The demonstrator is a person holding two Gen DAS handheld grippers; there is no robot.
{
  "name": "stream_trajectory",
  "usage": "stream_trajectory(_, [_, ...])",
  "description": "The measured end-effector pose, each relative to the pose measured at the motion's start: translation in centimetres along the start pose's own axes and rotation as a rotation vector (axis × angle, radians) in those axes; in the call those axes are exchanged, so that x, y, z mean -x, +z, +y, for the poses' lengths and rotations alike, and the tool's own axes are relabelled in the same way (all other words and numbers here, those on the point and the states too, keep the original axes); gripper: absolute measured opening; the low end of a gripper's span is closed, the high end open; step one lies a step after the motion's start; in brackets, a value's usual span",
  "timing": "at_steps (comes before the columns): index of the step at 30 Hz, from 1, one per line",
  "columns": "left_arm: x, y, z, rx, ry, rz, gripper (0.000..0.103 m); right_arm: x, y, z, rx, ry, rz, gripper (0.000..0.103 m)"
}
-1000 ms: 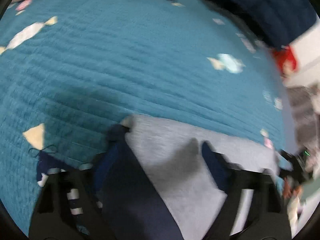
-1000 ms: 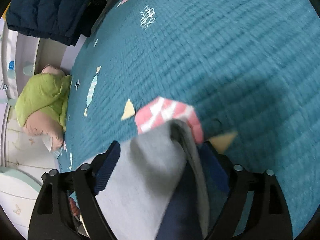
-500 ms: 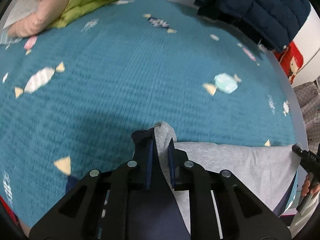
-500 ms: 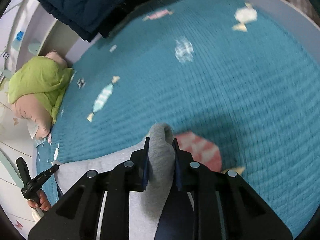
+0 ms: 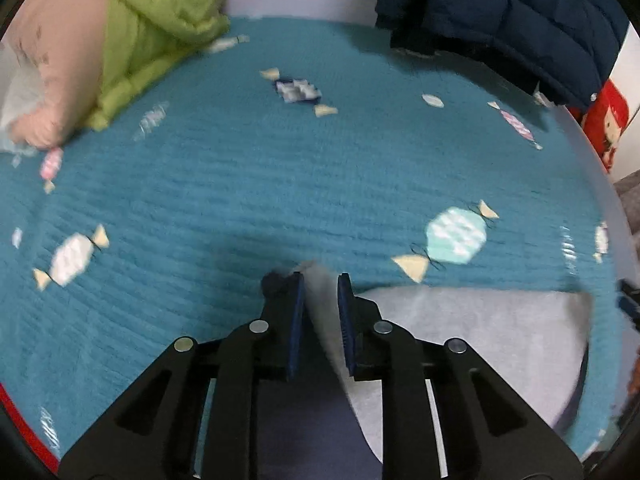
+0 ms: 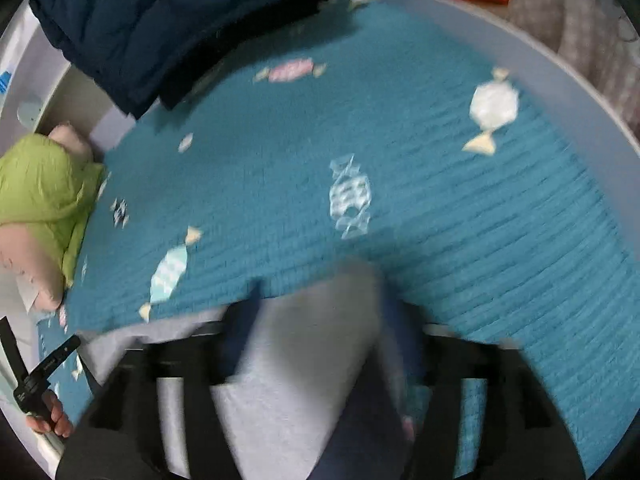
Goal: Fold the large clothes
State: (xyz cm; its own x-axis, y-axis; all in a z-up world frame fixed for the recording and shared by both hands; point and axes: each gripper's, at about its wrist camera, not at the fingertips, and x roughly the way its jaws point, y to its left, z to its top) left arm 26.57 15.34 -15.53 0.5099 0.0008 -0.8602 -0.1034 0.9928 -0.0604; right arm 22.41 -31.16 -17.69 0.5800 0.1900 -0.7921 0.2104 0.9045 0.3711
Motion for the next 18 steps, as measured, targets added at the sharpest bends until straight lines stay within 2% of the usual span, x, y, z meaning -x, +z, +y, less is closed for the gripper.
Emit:
stream_trajectory(1, [0.2, 0.0, -0.1, -0.012, 0.005, -0.010, 0.039, 0.5, -0.1, -0.4, -0.012, 0.008, -0.020, 0.087])
stream_trajectory(2, [0.5, 0.1, -0.2, -0.019, 0.016, -0.024, 0.066, 0.8, 0.0, -0.7, -0.017, 0.014, -0.018, 0.088])
stream_trajectory(3, [0.9, 0.0, -0.2, -0.022, 0.025, -0.049, 0.069, 0.9, -0.1, -1.2, -0.020, 0.012, -0.004, 0.090])
stream_trajectory(5, [1.7, 0.0, -0.2, -0.047, 0.040, -0.081, 0.069, 1.1, -0.4, -2.2, -0.030, -0.013, 0.007, 0.090])
stream_trajectory(9, [2.2, -0.3, 0.0, -0.045, 0.053, -0.068, 0.071, 0.2, -2.3, -5.6, -0.084, -0.023, 0.079, 0.091])
stream_trajectory(11, [2.0, -1.0, -0.1, -0.061, 0.068, -0.056, 0.073, -0.2, -3.9, -7.0, -0.124, 0.013, 0.134, 0.091])
stream_trajectory(14, [1.8, -2.4, -0.4, -0.082, 0.062, -0.019, 0.073, -1.0, -7.3, -9.4, -0.208, 0.128, 0.235, 0.091])
stream_trajectory(18, [1.7, -5.3, -1.0, -0.100, 0.033, 0.026, 0.074, -0.7, -11.5, -10.4, -0.230, 0.222, 0.315, 0.091])
